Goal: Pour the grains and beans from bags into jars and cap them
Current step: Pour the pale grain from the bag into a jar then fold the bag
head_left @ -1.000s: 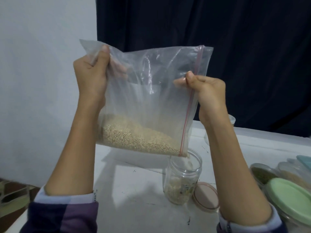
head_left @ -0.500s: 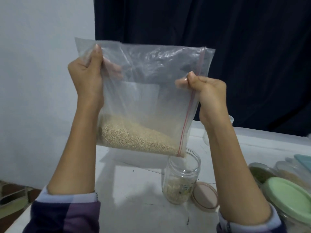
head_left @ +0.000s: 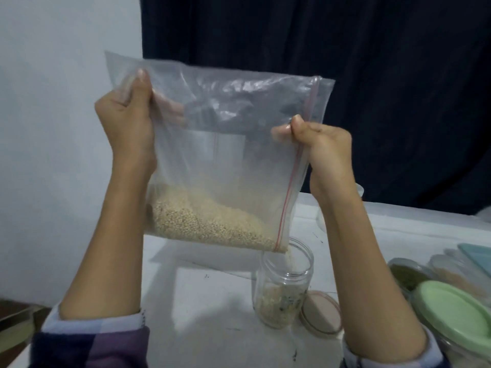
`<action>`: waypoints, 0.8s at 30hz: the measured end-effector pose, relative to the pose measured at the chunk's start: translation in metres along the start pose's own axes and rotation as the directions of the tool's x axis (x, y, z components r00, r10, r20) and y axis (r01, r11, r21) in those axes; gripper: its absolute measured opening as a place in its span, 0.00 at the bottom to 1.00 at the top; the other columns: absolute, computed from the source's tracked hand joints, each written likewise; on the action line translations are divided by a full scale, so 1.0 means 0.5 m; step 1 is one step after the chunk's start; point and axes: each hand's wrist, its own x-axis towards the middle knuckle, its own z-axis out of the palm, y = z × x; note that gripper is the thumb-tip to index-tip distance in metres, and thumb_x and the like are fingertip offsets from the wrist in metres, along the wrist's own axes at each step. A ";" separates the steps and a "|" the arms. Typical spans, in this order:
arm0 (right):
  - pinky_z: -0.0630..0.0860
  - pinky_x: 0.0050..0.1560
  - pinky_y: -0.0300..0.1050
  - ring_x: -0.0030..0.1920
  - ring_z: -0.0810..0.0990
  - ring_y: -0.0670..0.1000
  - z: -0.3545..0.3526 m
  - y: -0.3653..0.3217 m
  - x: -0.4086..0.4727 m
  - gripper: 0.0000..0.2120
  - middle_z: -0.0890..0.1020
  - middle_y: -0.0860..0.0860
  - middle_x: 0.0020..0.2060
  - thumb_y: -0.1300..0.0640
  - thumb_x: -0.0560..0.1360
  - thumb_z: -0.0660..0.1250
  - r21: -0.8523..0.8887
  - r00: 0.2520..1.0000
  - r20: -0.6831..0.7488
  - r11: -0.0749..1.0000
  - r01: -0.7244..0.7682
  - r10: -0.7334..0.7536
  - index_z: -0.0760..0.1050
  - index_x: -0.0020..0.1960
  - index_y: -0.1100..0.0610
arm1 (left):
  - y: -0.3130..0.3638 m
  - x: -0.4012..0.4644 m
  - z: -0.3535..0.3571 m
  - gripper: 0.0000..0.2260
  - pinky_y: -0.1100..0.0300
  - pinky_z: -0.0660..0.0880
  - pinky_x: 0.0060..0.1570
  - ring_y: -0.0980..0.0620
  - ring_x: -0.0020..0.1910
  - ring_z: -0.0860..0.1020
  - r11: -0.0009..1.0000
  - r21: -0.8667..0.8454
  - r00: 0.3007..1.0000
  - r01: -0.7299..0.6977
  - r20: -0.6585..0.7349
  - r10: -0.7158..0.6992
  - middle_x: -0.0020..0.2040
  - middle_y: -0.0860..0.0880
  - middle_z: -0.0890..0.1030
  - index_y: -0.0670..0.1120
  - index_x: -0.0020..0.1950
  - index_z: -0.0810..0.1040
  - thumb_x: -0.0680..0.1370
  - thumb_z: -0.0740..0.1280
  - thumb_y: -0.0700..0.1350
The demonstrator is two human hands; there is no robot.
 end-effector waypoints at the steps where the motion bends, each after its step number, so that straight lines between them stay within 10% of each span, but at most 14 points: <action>1: 0.72 0.63 0.41 0.50 0.83 0.44 0.001 0.000 0.001 0.11 0.86 0.50 0.41 0.58 0.78 0.65 -0.013 1.000 0.023 1.000 0.001 0.000 0.83 0.42 0.60 | 0.001 -0.003 0.005 0.21 0.64 0.68 0.32 0.63 0.26 0.68 1.000 0.013 1.000 0.002 0.003 -0.002 0.23 0.60 0.70 0.53 0.25 0.69 0.79 0.65 0.44; 24: 0.71 0.65 0.44 0.50 0.83 0.45 -0.009 0.016 -0.005 0.12 0.86 0.50 0.40 0.58 0.78 0.65 0.020 0.998 -0.057 1.000 -0.013 0.014 0.83 0.40 0.60 | -0.010 -0.012 0.021 0.25 0.66 0.66 0.27 0.63 0.23 0.68 0.999 0.028 0.993 0.031 -0.111 -0.028 0.19 0.60 0.69 0.52 0.21 0.67 0.79 0.64 0.43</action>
